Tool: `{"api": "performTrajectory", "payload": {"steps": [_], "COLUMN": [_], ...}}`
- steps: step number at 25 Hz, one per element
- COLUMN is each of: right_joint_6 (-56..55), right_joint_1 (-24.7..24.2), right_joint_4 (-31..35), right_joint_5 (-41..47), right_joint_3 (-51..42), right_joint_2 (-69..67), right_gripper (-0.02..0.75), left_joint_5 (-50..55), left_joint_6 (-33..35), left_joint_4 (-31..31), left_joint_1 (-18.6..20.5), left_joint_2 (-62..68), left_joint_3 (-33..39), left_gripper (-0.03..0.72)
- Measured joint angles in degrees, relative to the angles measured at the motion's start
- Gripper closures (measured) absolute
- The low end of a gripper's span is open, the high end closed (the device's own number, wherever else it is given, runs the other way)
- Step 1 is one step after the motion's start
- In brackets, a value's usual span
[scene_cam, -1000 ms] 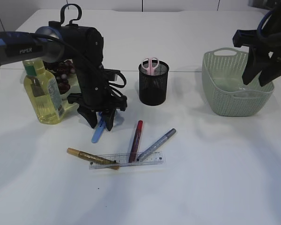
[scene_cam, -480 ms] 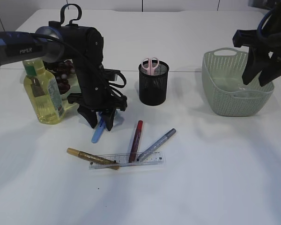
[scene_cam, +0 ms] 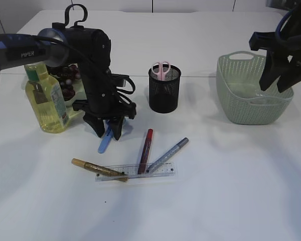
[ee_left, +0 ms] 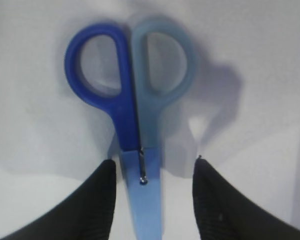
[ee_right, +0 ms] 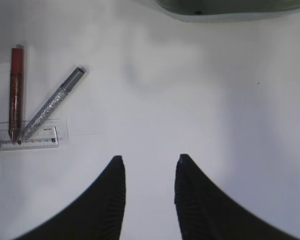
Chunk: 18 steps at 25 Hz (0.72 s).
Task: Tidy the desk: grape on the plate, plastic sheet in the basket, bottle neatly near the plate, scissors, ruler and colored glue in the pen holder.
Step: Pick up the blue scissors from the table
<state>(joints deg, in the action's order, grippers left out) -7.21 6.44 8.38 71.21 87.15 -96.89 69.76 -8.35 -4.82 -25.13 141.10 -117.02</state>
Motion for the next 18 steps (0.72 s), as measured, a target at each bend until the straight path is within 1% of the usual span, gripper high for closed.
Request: {"api": "performTrajectory", "payload": {"steps": [13, 18], "right_joint_6": [0.1, 0.1], "right_joint_1": [0.0, 0.0], "right_joint_4": [0.0, 0.0], "right_joint_5": [0.0, 0.0], "right_joint_3": [0.0, 0.0], "right_joint_2": [0.0, 0.0], "right_gripper": [0.456, 0.456], "left_joint_5": [0.0, 0.0], "left_joint_6": [0.12, 0.12], "left_joint_4": [-1.06, -1.06], "left_joint_1": [0.35, 0.43], "left_joint_2": [0.59, 0.59], "left_joint_3": [-0.35, -0.35], "left_gripper": [0.34, 0.395]}}
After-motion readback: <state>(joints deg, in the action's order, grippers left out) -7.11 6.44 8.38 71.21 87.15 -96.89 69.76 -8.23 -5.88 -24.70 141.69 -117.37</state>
